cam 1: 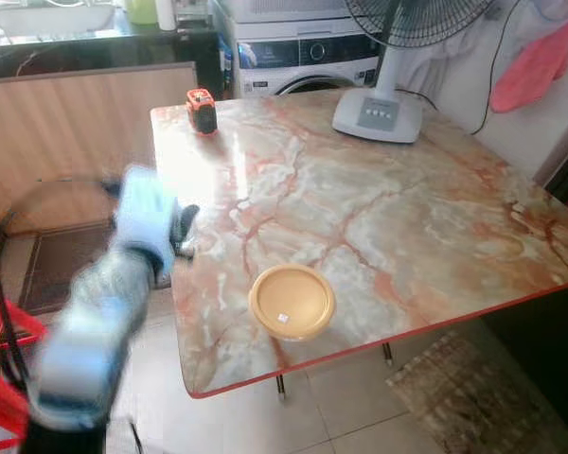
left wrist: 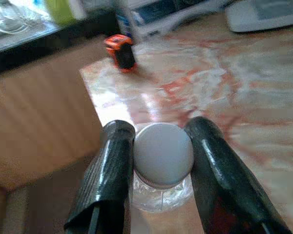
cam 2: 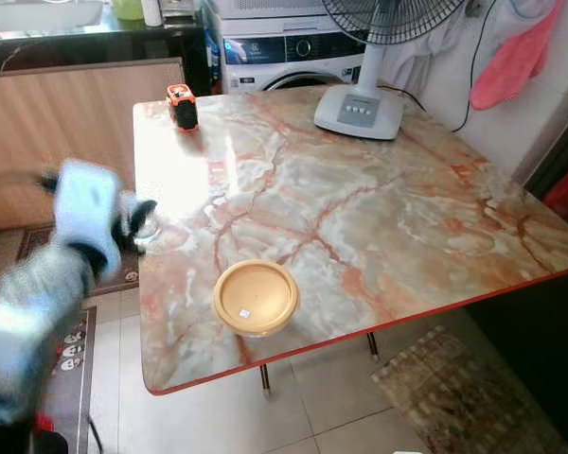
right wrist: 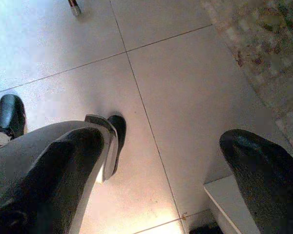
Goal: Restocking fridge
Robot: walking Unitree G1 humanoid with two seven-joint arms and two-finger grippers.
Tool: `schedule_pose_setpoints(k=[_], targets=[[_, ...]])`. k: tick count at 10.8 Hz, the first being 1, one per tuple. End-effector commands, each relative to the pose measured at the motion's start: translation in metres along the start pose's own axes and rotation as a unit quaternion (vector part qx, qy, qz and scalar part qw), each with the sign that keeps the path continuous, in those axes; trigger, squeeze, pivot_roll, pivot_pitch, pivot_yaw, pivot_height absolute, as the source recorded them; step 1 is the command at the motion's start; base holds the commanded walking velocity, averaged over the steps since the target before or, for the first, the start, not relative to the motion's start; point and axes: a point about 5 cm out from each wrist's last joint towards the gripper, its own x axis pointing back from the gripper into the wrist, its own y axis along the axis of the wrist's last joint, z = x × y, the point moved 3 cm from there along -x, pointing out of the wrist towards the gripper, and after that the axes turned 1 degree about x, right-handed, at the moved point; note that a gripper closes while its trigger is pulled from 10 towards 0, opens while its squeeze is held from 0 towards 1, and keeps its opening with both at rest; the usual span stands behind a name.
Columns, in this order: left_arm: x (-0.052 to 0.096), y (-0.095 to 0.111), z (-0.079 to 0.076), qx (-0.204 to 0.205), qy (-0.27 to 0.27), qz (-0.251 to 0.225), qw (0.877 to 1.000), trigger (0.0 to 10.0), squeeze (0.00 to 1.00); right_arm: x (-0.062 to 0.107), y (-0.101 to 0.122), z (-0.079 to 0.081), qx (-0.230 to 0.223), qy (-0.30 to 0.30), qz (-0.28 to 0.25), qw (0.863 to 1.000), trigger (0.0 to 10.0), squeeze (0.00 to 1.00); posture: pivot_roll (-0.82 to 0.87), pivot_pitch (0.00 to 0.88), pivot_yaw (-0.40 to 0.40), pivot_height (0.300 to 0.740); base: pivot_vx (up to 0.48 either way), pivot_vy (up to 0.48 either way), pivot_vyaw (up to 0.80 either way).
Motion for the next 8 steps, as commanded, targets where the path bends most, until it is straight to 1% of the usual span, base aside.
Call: schedule_pose_setpoints(k=[1,2,3,4,5,8], targets=[[0.002,0.006,0.006,-0.01,0.03,-0.04,0.999,10.0,0.0,0.001,0.0,-0.002,-0.003,-0.002,-0.002,1.0,10.0,0.0,0.14,0.0,-0.051,0.74,0.0,0.0,0.0],[0.006,0.0,0.009,-0.028,0.052,-0.063,0.996,10.0,0.0,0.001,0.0,-0.003,-0.004,-0.002,-0.002,1.0,10.0,0.0,0.15,0.0,-0.052,0.74,0.0,0.0,0.0],[0.012,-0.006,0.017,-0.012,0.09,-0.086,0.992,10.0,0.0,0.001,0.0,-0.003,-0.004,-0.002,-0.002,1.0,10.0,0.0,0.14,0.0,-0.055,0.74,0.0,0.0,0.0],[0.015,-0.007,0.019,-0.007,0.112,-0.116,0.987,10.0,0.0,0.001,0.001,-0.003,-0.005,-0.001,-0.002,1.0,10.0,0.0,0.14,0.0,-0.056,0.74,0.0,0.0,0.0],[0.016,-0.007,0.018,0.002,0.113,-0.133,0.985,10.0,0.0,0.001,0.001,-0.004,-0.004,-0.001,-0.002,1.0,10.0,0.0,0.15,0.0,-0.059,0.74,0.0,0.0,0.0],[0.014,-0.015,0.01,0.022,0.122,-0.152,0.981,10.0,0.0,0.001,0.002,-0.004,-0.001,-0.001,-0.005,1.0,10.0,0.0,0.14,0.0,-0.066,0.74,0.0,0.0,0.0]])
